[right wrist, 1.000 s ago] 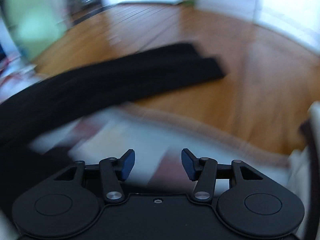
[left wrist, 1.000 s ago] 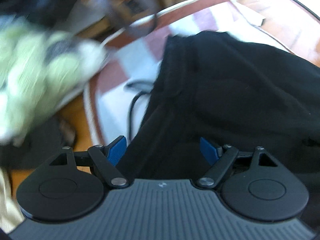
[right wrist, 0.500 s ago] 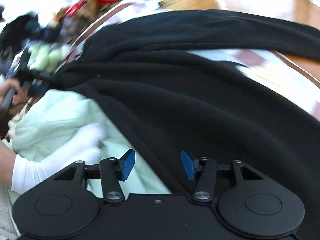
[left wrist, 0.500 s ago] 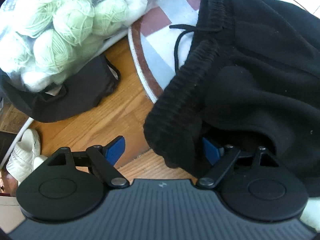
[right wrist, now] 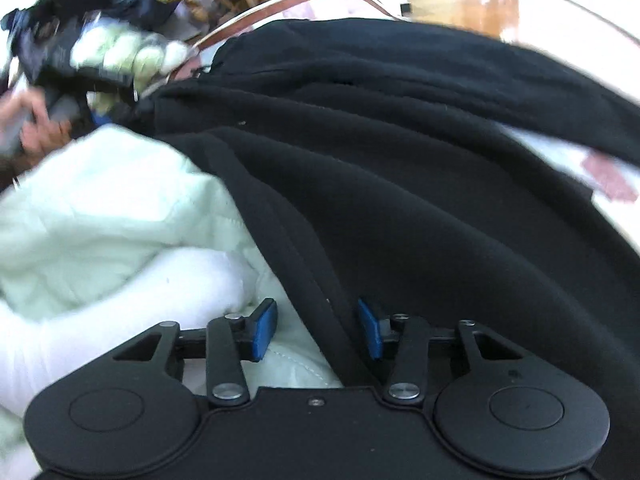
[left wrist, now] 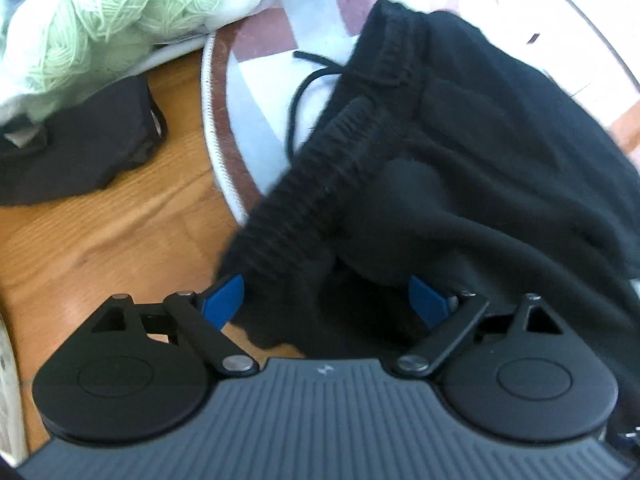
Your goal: Fold clothes
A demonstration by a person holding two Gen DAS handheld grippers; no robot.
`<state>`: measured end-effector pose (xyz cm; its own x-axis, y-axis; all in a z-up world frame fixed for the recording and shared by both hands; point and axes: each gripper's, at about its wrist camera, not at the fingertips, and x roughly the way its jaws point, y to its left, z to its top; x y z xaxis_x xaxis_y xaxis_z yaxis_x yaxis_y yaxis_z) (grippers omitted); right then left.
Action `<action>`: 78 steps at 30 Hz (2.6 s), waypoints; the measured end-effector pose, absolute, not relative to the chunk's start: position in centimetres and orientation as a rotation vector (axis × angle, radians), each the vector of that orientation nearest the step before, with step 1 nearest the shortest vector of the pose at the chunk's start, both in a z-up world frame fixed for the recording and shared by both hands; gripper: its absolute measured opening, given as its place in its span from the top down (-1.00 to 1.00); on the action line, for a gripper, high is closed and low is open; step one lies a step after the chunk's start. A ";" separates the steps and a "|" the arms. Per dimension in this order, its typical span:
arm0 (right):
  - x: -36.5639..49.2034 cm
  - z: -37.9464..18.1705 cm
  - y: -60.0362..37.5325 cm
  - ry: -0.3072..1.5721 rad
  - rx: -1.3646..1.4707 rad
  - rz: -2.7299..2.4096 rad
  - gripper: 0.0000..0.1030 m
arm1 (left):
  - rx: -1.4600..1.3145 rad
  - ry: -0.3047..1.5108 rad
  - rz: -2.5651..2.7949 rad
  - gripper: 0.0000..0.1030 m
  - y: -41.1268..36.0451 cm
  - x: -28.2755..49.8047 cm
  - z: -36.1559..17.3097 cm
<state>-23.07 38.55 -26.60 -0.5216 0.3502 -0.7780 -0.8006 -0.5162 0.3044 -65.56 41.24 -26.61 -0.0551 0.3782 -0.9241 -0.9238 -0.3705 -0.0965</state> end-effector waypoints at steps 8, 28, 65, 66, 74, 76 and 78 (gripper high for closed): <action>-24.6 -25.9 39.7 0.763 -0.796 2.094 0.84 | -1.160 0.700 1.690 -0.80 42.0 -66.1 -27.7; -16.9 -23.8 41.9 0.865 -0.597 1.891 0.90 | -1.242 0.593 1.526 -0.65 40.4 -65.1 -27.4; -19.8 -20.7 36.0 0.792 -0.650 2.026 0.87 | -1.217 0.600 1.621 -0.32 35.6 -64.7 -22.9; -19.7 -20.8 36.2 0.790 -0.646 2.014 0.87 | -1.240 0.592 1.620 -0.40 35.7 -64.9 -23.1; -21.4 -21.2 36.7 0.632 -0.776 1.964 0.86 | -1.559 0.461 1.456 -0.45 35.7 -65.6 -26.5; -20.9 -21.3 36.8 0.680 -0.746 1.975 0.86 | -1.580 0.434 1.498 -0.65 36.6 -65.8 -28.0; -20.4 -21.3 36.8 0.687 -0.733 1.974 0.86 | -1.600 0.390 1.475 -0.55 37.5 -65.8 -29.5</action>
